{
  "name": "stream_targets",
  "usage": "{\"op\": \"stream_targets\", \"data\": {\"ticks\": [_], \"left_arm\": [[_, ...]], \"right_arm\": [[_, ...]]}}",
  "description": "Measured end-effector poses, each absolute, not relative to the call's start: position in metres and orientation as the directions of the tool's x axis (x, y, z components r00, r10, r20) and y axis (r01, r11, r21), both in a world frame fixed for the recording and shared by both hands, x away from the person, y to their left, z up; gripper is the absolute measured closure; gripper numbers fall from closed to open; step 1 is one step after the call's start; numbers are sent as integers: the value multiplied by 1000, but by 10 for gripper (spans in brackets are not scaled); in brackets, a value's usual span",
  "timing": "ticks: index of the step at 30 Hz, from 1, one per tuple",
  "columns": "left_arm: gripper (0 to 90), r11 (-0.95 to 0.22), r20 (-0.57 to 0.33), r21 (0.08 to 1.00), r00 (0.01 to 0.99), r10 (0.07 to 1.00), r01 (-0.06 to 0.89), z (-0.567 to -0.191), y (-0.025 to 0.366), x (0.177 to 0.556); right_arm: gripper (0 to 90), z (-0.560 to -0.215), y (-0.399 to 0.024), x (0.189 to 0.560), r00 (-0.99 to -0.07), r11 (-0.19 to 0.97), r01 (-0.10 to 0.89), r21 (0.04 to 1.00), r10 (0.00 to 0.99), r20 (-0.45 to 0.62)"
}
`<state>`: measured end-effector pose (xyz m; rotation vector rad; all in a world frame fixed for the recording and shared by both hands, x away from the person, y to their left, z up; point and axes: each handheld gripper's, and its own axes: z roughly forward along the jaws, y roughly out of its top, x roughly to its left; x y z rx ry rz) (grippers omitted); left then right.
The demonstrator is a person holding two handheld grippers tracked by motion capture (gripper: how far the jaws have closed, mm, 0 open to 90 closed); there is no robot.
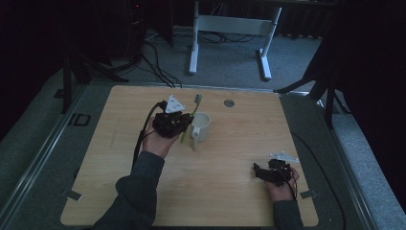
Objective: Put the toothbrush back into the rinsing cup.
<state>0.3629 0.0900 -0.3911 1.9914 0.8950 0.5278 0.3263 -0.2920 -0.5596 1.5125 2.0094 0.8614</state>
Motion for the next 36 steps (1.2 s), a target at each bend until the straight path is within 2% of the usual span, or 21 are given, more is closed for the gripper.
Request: {"op": "stream_targets", "data": {"ticks": [36], "left_arm": [[813,-320,19,883,654,757,345,-393,85,365]], "right_arm": [[171,-560,-292,327,-278,193,660,726,961,-3]]}}
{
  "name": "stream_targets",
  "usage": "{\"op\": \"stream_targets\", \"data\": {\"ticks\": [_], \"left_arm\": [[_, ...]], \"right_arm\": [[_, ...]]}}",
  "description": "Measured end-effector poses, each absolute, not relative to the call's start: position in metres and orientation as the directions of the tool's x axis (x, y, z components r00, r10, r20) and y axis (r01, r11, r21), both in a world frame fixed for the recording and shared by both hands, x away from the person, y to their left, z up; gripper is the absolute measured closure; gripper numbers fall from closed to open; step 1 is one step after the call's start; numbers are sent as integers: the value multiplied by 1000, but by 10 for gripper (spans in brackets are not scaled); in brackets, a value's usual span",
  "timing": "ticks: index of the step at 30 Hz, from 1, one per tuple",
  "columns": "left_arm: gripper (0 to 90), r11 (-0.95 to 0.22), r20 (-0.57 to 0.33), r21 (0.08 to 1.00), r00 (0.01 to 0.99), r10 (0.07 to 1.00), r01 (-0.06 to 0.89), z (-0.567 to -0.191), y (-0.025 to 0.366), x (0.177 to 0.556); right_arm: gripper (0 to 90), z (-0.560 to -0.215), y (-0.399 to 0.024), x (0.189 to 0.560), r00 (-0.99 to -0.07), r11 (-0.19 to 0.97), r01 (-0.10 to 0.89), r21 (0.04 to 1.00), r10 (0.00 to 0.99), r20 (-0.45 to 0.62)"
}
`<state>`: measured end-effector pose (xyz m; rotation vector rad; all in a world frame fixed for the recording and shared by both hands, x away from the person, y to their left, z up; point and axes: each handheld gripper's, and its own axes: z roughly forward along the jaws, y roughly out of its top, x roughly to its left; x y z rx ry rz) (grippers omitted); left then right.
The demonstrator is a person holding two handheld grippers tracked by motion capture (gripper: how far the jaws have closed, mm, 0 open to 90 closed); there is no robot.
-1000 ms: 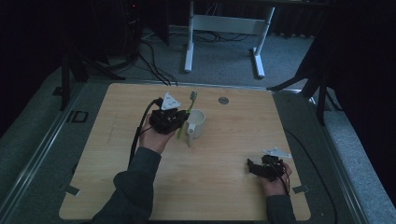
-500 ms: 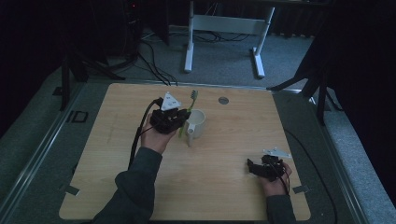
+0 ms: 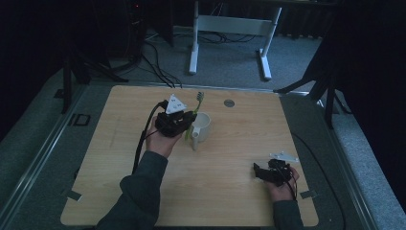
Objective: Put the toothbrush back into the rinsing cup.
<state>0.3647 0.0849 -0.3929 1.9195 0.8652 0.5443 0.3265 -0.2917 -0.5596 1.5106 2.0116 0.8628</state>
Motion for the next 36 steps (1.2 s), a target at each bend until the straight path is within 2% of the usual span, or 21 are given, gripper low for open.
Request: {"op": "stream_targets", "data": {"ticks": [36], "left_arm": [[812,-286,25,915,667,745,284,-397,79,369]], "right_arm": [[171,-560,-292,327,-278,193,660,726,961,-4]]}}
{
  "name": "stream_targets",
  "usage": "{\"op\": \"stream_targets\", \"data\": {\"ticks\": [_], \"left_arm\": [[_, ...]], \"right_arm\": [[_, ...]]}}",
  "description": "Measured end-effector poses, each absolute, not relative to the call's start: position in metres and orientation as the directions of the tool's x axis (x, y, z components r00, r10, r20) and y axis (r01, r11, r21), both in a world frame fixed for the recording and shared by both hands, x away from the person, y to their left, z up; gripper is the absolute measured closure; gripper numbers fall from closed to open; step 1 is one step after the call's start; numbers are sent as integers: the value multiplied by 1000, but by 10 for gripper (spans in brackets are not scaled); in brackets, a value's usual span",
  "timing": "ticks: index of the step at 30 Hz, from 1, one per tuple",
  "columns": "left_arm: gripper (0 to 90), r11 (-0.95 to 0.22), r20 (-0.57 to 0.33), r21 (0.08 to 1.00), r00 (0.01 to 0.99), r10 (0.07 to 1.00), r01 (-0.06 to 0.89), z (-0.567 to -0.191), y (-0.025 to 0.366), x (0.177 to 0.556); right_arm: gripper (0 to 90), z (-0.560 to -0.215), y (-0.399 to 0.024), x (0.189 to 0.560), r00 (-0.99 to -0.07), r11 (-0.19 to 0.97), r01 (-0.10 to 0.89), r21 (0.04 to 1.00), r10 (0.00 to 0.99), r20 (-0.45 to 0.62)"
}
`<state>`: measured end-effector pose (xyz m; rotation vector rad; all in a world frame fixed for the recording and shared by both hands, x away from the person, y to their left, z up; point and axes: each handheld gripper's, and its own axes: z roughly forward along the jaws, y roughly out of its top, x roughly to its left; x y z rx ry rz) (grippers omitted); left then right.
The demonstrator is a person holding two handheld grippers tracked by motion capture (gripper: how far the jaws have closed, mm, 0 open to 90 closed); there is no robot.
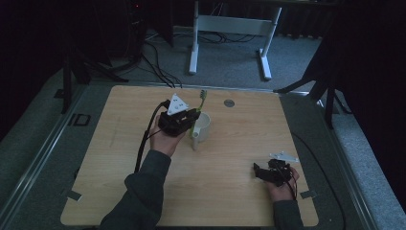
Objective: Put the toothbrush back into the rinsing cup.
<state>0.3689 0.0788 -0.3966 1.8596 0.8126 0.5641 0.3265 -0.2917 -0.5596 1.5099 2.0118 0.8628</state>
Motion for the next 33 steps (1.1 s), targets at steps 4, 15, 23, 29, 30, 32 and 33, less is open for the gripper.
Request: {"op": "stream_targets", "data": {"ticks": [4,15,23,29,30,32,33], "left_arm": [[812,-287,32,918,668,743,275,-398,78,370],[811,-282,39,925,674,738,256,-402,76,373],[811,-276,41,929,676,736,245,-404,76,375],[811,-266,36,933,673,738,241,-407,75,375],[811,-266,35,933,674,738,243,-407,75,376],[811,-269,37,932,673,739,244,-408,75,376],[811,-267,34,932,674,738,246,-408,75,376]], "right_arm": [[171,-560,-292,327,-278,194,660,726,961,-4],[171,-560,-292,327,-279,194,659,727,960,-4],[170,-560,-292,327,-281,196,659,726,960,-5],[170,-560,-291,327,-281,196,659,726,960,-4],[170,-560,-291,327,-281,197,659,726,960,-5],[170,-560,-291,327,-282,197,659,726,960,-5],[170,-560,-291,327,-282,197,658,726,959,-5]]}}
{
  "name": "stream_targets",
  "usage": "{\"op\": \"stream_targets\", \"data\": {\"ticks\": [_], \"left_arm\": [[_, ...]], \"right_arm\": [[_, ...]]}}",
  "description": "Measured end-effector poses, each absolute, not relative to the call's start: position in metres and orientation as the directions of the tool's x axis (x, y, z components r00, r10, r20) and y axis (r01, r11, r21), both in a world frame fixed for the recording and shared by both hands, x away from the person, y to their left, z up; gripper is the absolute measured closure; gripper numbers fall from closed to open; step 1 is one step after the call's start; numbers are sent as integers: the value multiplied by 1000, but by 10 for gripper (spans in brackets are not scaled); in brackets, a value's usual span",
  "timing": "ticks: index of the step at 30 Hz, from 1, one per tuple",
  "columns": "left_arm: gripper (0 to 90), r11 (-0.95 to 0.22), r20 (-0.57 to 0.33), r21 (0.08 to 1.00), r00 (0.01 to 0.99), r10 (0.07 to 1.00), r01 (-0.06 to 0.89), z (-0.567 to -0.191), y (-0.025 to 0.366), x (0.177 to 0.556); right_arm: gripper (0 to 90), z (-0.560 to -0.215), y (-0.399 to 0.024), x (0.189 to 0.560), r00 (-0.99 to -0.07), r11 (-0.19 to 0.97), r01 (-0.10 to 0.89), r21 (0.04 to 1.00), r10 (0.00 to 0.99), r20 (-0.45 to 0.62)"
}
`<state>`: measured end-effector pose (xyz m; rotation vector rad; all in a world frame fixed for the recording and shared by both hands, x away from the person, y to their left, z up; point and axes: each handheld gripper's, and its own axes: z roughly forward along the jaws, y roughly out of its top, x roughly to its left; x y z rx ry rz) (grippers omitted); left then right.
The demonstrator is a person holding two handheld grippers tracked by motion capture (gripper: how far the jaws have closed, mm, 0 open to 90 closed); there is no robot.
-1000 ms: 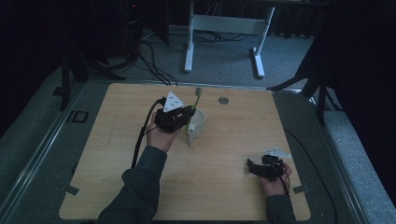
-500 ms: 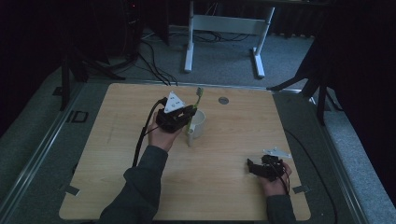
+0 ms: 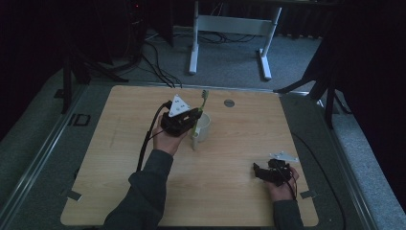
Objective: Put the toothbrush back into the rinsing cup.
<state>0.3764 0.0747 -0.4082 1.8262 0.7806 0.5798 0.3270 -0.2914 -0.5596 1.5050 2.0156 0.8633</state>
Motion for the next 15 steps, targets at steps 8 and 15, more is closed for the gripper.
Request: {"op": "stream_targets", "data": {"ticks": [8,15], "left_arm": [[811,-270,39,932,674,737,242,-410,73,377],[811,-272,40,932,677,735,240,-412,71,379]], "right_arm": [[170,-560,-291,327,-284,200,658,726,959,-6],[170,-560,-291,327,-285,200,658,726,959,-6]]}}
